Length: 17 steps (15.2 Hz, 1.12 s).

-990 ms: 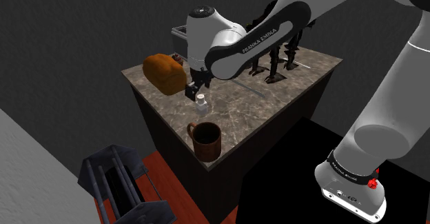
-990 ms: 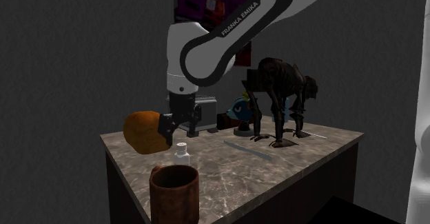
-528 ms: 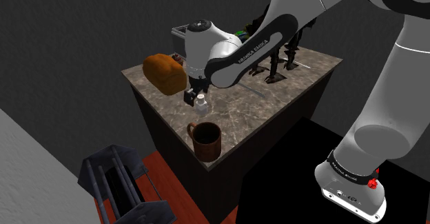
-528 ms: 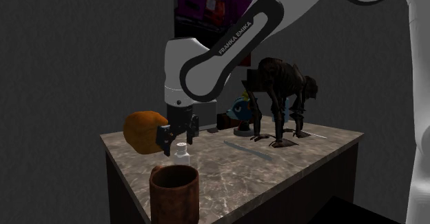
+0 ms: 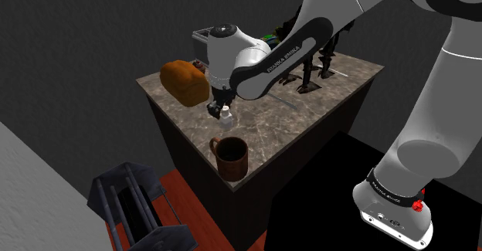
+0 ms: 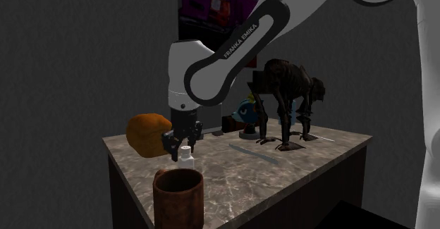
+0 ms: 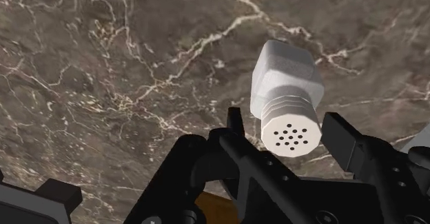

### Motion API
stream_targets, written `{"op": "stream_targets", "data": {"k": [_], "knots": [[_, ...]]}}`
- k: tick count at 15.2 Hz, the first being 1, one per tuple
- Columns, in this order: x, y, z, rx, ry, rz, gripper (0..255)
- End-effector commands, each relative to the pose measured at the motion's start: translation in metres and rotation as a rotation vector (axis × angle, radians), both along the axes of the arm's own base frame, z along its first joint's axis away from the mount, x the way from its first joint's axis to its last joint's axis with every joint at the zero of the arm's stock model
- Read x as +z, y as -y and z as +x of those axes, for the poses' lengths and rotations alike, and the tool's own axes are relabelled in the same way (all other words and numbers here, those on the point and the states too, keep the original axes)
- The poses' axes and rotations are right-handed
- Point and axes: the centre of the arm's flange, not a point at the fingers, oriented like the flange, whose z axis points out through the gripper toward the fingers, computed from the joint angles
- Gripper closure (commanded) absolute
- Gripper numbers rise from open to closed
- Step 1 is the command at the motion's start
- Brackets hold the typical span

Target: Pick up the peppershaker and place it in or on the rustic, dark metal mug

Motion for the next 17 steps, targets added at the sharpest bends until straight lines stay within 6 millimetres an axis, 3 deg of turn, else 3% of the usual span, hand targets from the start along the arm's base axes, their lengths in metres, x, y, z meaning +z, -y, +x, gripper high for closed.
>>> {"op": "stream_targets", "data": {"k": [1, 9, 17], "knots": [[0.0, 0.0, 0.0, 0.0, 0.0, 0.0, 255], [0.0, 0.0, 0.0, 0.0, 0.0, 0.0, 255], [0.042, 0.0, 0.0, 0.0, 0.0, 0.0, 255]]}}
